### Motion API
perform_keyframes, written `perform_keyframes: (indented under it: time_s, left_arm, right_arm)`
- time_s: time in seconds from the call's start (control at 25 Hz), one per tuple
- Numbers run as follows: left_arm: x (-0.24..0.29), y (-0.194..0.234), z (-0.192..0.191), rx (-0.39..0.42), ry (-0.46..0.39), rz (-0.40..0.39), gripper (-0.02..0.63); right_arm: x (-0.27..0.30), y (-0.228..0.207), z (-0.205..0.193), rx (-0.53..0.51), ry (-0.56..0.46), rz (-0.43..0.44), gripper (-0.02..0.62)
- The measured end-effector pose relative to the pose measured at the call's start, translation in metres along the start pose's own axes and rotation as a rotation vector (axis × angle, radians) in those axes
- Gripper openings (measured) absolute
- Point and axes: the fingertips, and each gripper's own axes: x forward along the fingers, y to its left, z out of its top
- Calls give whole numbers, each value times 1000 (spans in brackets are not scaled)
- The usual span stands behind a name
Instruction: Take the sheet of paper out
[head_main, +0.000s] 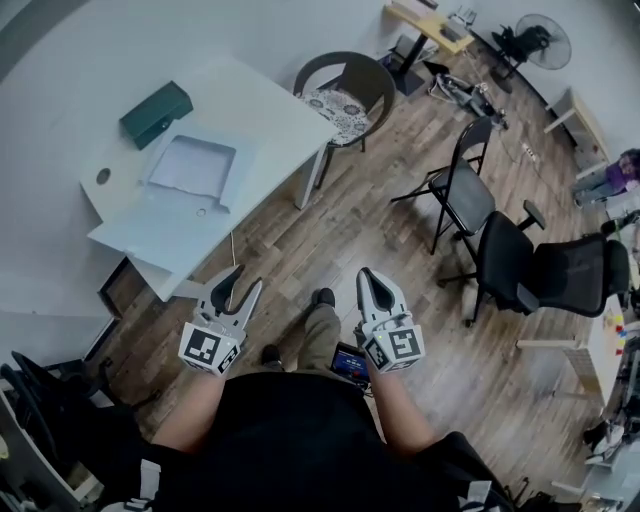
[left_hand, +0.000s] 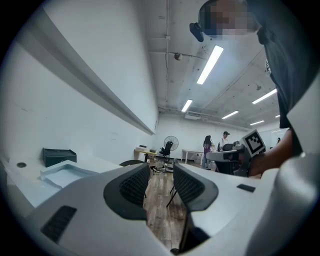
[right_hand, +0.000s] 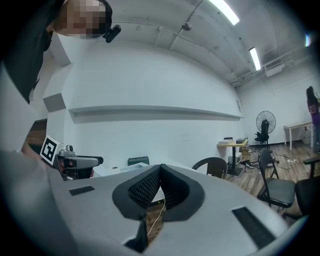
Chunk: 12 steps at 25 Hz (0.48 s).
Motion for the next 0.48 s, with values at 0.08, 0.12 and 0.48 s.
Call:
perform_keyframes:
  time_s: [0.08, 0.12, 0.48]
  left_arm:
    - [15, 8, -1, -4, -1, 17, 140]
    - [24, 11, -1, -6, -1, 28, 140]
    - [121, 41, 14, -5, 14, 176, 140]
  right_arm:
    - [12, -13, -3, 4, 3, 13, 12]
    - [19, -21, -3, 7, 3, 20, 11]
    - [104, -119, 23, 21, -12, 150, 11]
